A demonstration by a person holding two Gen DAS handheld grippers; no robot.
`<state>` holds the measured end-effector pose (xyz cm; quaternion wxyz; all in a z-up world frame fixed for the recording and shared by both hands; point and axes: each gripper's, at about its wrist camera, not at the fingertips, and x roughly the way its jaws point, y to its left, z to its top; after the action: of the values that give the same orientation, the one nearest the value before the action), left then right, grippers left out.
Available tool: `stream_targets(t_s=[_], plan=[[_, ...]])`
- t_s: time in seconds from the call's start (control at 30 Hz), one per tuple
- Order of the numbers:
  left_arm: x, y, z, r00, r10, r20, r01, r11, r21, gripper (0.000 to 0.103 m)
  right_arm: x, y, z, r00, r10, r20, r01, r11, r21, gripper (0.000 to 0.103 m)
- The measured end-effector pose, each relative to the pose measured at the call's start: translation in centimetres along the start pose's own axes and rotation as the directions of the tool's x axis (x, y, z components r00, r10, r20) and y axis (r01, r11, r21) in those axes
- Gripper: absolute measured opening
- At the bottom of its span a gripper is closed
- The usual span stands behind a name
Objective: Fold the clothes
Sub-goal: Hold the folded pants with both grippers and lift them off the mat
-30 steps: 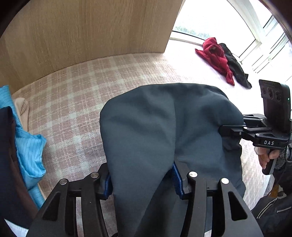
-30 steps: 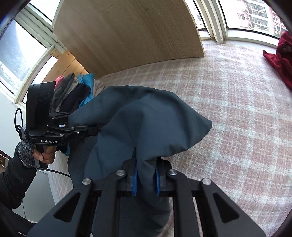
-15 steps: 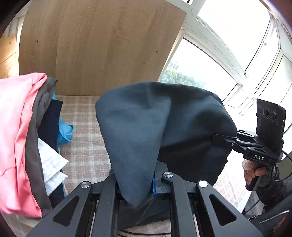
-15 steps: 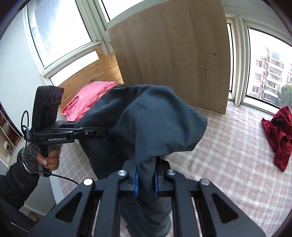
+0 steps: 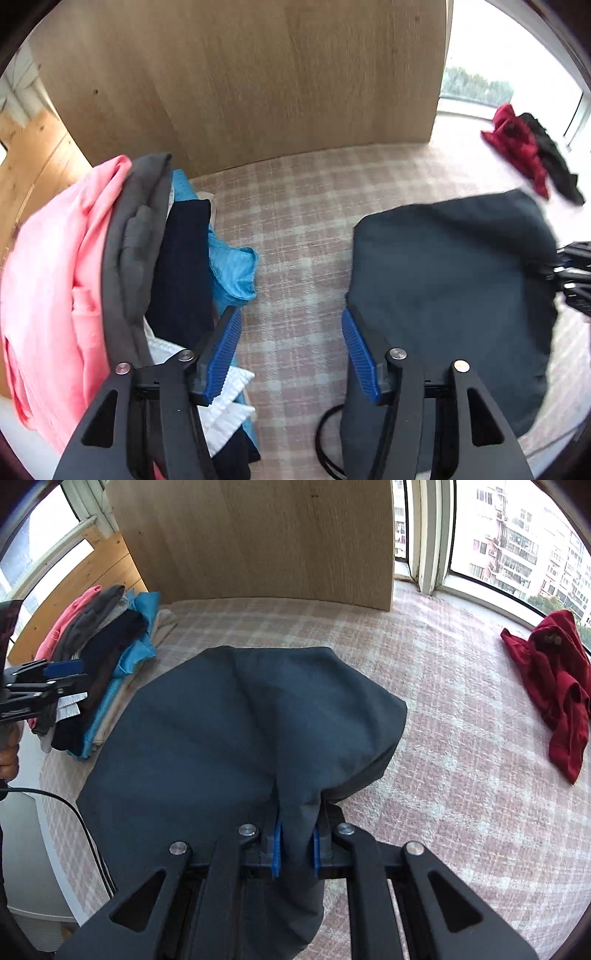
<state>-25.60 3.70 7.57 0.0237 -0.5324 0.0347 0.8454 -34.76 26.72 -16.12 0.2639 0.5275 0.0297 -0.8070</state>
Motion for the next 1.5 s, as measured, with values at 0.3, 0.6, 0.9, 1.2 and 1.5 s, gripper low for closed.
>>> stream_targets(t_s=[0.3, 0.6, 0.9, 1.2, 1.5], plan=[[3.3, -1.1, -1.7, 0.968, -0.153, -0.198, 0.145, 0.988, -0.053, 0.077, 1.8, -0.2, 0.3, 0.998, 0.000, -0.062, -0.002, 0.999, -0.035, 0.012], [3.6, -5.6, -0.6, 0.938, -0.209, -0.275, 0.223, 0.975, 0.019, 0.080, 2.0, -0.4, 0.2, 0.998, 0.011, -0.069, -0.012, 1.000, -0.023, 0.013], [7.8, -2.2, -0.6, 0.869, -0.293, -0.398, 0.232, 0.953, -0.196, 0.079, 2.2, -0.5, 0.2, 0.997, 0.018, -0.071, -0.019, 1.000, -0.013, 0.015], [8.8, -4.3, -2.1, 0.811, -0.427, -0.401, 0.389, 0.904, -0.175, 0.085, 2.2, 0.2, 0.2, 0.998, -0.014, -0.068, 0.011, 0.998, -0.055, 0.017], [7.2, -6.5, -3.5, 0.851, -0.407, -0.333, 0.417, 0.908, -0.044, 0.067, 2.4, -0.5, -0.1, 0.998, 0.031, -0.061, -0.032, 0.999, -0.028, 0.018]])
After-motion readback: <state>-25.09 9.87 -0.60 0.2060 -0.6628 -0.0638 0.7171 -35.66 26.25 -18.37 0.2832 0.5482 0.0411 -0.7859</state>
